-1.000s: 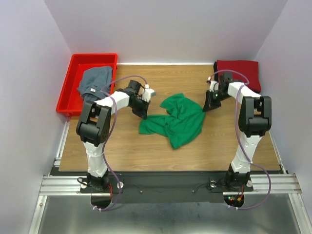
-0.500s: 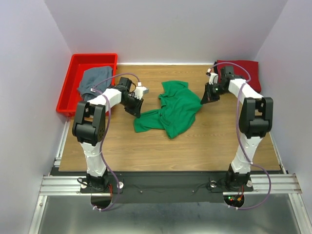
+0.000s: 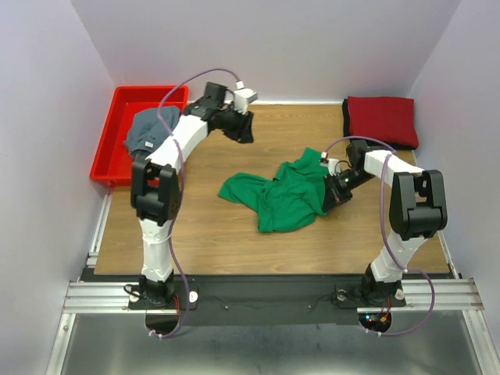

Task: Fold and stack the t-shirts
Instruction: Move the tshirt to the center of the board, then flatten the tshirt out

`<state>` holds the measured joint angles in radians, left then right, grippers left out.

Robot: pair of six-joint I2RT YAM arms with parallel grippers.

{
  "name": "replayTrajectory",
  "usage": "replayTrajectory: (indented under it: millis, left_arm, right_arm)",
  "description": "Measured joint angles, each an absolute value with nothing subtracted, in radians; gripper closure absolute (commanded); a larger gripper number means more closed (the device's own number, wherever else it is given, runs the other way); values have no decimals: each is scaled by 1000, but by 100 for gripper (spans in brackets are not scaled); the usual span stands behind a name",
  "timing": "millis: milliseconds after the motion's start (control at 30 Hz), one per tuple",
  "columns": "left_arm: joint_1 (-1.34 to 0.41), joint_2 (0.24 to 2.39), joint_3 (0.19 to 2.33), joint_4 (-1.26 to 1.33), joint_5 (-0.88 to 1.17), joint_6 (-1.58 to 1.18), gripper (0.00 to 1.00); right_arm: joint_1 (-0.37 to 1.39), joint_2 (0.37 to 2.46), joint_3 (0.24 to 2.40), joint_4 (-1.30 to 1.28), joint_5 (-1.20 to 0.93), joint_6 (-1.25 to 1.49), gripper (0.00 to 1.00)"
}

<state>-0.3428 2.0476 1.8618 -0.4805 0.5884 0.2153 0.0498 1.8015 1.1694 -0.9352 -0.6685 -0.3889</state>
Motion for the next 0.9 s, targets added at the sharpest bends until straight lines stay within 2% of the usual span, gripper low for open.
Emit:
replayTrajectory:
  millis: [100,133,233,267,300,367,433,633,767,833,900]
  left_arm:
    - [-416,2168,2009,-475,571,185,46]
    - [-446,2211,2052,-473,567,172,40]
    - [-513,2332,2152,-457,561,143,39]
    - [-538,2372,2174,-445,560,136,39]
    - [-549,2390,2181,-438,560,130,38]
    - [-588,2434,2184,-422,561,113,38]
    - [-611,2460,2190,-408,562,101,37]
    - [-642,2521,2259,-360,564,76,35]
    - [-653,2537,2270,-329,560,61,21]
    - [-656,2556,2284,-318,545,50,12]
    - [-659,2572,2293,-313,530,43,10]
  right_arm:
    - [52,1799,1168,-965,-683,-428,99]
    - [52,1795,1168,-974,-686,-443,97]
    - [52,1781,1168,-1005,-690,-481,86]
    - [52,1771,1168,-1020,-690,-497,77]
    - [52,1759,1168,-1035,-688,-506,62]
    - [51,1734,1168,-1059,-680,-519,47]
    - [37,1701,1173,-1075,-673,-522,38]
    - [-90,1687,1322,-1060,-653,-489,37]
    - [-162,1768,1444,-1009,-636,-434,35]
    - [-184,1822,1492,-988,-634,-410,27]
    - [-202,1868,1528,-973,-629,-388,27]
